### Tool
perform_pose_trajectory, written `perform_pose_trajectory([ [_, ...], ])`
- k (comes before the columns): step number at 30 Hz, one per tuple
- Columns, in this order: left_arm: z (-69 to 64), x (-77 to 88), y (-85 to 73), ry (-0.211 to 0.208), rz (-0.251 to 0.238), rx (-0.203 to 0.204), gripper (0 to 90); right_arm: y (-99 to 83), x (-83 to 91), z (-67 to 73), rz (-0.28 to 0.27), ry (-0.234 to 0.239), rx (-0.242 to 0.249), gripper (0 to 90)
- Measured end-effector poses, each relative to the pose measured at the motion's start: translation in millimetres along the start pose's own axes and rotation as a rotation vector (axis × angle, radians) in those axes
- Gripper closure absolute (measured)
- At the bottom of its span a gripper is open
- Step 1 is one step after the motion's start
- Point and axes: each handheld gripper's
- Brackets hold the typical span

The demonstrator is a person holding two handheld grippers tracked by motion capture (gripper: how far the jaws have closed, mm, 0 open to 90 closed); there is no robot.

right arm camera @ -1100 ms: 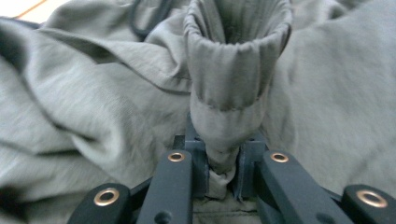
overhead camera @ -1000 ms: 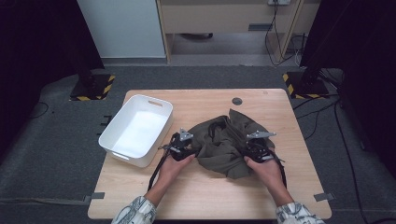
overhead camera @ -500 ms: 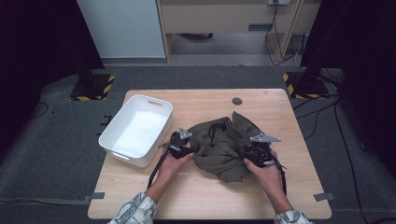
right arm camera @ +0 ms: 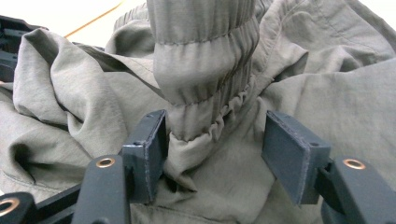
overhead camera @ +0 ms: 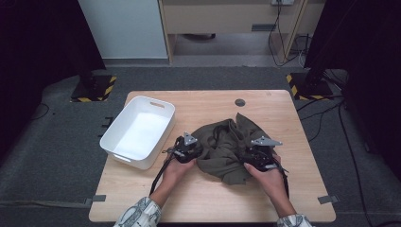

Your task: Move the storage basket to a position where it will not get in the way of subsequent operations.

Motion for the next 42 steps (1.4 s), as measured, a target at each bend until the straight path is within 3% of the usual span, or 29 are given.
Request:
perform_pose_trajectory([
  [3,-3.0,0.1,0.2,0.003,0.001,-0.015,78.8,0.8,0.0,0.1,0.000,0.001,0.003,41.8],
  [6,-0.8,0.0,0.5,-0.006,0.000,-0.001,85.8,1.5,-0.7,0.2,0.015,0.002,0.007,49.9],
  [10,4.2,0.3,0.2,-0.029,-0.003,0.026,87.8,3.5,2.6,-1.1,0.013,0.001,0.001,66.4],
  [13,5.2,2.7,0.6,-0.016,-0.014,0.022,88.1,6.5,7.3,-4.8,0.011,-0.016,0.007,74.7],
  [16,6.7,8.3,3.2,-0.009,-0.039,0.029,88.3,11.8,17.3,-14.2,-0.018,-0.017,-0.025,78.5],
  [23,11.1,22.6,10.4,-0.013,-0.086,0.034,88.5,23.4,35.1,-40.7,-0.041,-0.065,-0.047,80.1],
  [29,16.7,28.5,12.6,-0.013,-0.104,0.044,88.7,33.5,41.2,-72.8,-0.015,-0.127,-0.060,80.4],
  [33,22.0,31.4,12.9,-0.013,-0.113,0.057,88.7,34.5,40.0,-95.8,0.007,-0.149,-0.097,80.0],
  [35,22.4,33.5,13.6,-0.021,-0.127,0.055,88.7,32.4,39.3,-99.9,0.000,-0.124,-0.122,77.8],
  [42,20.2,34.5,15.2,-0.023,-0.129,0.043,88.6,25.7,40.0,-91.1,-0.048,-0.085,-0.109,56.3],
])
Point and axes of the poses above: each handheld gripper's, and its own axes: x roughly backward along the jaws, y roughly out of its top, z roughly to its left, and after that the axes turned 11 degrees about z, right-handed
